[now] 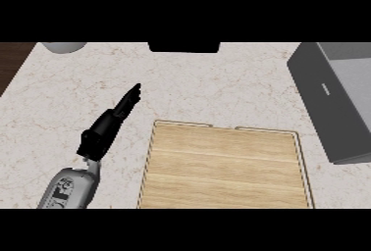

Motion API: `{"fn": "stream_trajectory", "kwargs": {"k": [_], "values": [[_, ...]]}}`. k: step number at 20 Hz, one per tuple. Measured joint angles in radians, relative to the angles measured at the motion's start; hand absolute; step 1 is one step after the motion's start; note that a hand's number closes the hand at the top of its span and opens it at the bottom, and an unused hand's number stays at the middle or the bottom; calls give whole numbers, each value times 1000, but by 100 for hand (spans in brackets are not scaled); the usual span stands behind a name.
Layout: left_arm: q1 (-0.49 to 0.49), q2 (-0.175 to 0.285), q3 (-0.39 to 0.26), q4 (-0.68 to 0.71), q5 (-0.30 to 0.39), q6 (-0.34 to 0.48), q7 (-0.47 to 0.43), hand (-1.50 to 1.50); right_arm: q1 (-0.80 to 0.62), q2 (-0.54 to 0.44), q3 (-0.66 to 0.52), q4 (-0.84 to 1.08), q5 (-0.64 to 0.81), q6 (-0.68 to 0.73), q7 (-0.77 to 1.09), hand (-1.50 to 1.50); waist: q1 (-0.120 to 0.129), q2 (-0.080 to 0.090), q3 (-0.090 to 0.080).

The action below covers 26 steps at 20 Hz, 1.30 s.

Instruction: Pick the bell pepper from the tray and place it in the cardboard box

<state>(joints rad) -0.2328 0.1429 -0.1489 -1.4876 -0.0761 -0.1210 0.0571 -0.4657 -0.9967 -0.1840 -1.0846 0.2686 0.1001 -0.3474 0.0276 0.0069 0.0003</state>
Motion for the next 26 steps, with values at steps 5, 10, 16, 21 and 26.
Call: {"fn": "stream_trajectory", "kwargs": {"k": [5,10,16,21,26], "values": [[4,-13,-4,-23,-9,0,21,0,-115,75,70,176,125,-64,-50,150,0,0,0],[15,-11,-1,-30,-14,-8,14,0,-203,148,91,365,177,-74,-59,-150,4,2,0],[-4,-30,-2,-17,-22,-3,19,0,-285,197,72,600,182,-29,-121,-150,9,6,2],[12,-28,-5,-32,-28,-7,11,0,-344,216,-9,708,114,12,-189,-150,11,7,3],[10,-25,3,-31,-27,-8,14,0,-370,206,-155,776,-29,71,-240,-150,4,7,4]]}}
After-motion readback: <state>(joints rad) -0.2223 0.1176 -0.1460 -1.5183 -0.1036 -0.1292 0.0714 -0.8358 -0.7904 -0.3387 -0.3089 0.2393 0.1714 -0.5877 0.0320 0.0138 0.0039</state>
